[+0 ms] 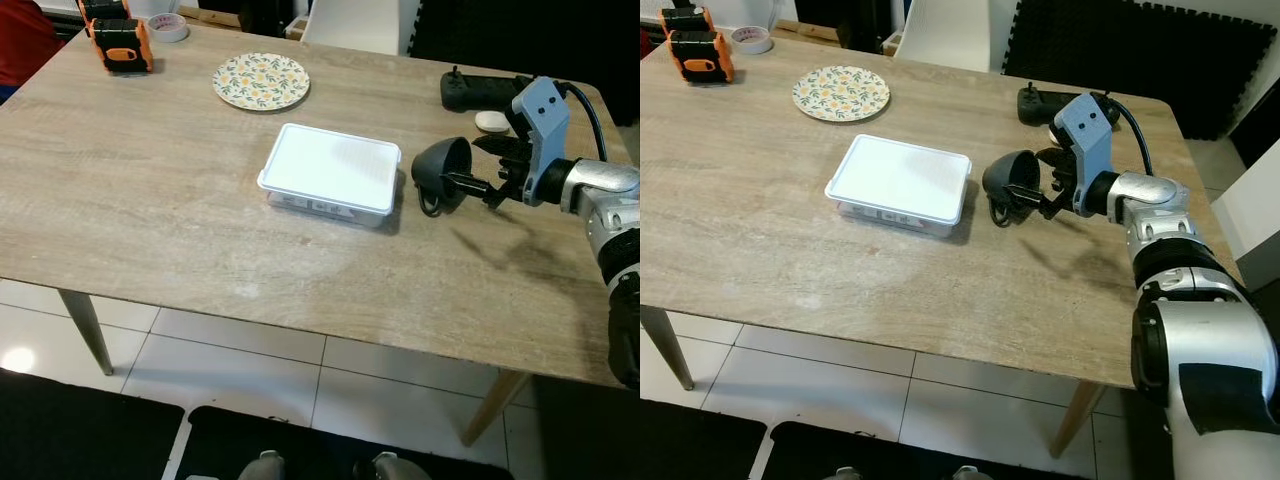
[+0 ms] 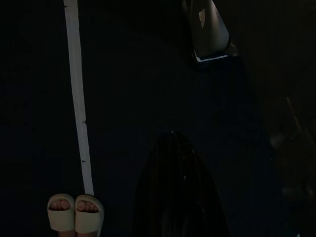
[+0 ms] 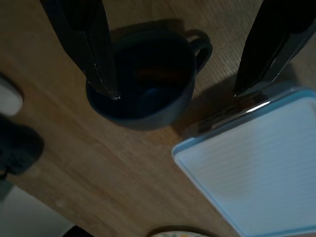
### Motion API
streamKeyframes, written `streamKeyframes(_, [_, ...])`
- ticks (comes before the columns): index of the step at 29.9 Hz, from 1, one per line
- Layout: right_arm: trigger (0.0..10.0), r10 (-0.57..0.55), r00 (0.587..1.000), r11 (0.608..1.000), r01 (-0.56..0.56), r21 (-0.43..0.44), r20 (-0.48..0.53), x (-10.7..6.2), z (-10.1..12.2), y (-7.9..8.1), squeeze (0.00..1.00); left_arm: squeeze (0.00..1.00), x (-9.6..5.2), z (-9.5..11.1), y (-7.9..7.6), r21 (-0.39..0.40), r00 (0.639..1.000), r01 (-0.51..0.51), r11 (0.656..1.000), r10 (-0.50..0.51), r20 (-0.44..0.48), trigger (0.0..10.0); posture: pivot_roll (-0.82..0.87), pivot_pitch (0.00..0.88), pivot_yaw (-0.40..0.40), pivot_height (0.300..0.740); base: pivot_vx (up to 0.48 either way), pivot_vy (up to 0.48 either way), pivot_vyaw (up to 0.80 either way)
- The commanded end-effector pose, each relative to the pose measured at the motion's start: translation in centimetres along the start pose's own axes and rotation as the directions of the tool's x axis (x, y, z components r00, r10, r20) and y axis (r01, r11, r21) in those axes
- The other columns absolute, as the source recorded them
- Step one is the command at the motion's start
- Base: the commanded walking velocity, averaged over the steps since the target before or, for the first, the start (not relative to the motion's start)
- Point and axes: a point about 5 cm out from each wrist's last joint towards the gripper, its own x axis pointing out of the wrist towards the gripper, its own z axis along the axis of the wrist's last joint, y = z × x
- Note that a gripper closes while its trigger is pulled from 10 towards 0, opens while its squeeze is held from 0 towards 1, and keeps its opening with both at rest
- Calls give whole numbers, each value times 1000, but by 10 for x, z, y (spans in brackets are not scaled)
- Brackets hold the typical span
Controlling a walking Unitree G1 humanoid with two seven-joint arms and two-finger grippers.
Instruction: Restocking fridge
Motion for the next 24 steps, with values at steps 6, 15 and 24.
streamKeyframes(6, [10000, -97, 992, 994, 101, 39, -79, 6, -20, 6, 0, 0, 0, -7, -10, 0, 999, 30, 1000, -30, -23, 10000, -54, 189, -79, 740, 0, 0, 0])
streamKeyframes(15, [10000, -123, 990, 988, 129, 90, -68, 24, -27, 26, 0, 0, -1, -8, -9, 7, 999, 32, 999, -32, -28, 10000, -73, 186, -78, 740, 0, 0, 0])
streamKeyframes(24, [6510, -163, 984, 981, 169, 91, -77, 36, -32, 42, 0, 0, -1, -11, -14, 11, 998, 45, 999, -44, -33, 10000, -67, 191, -74, 740, 0, 0, 0])
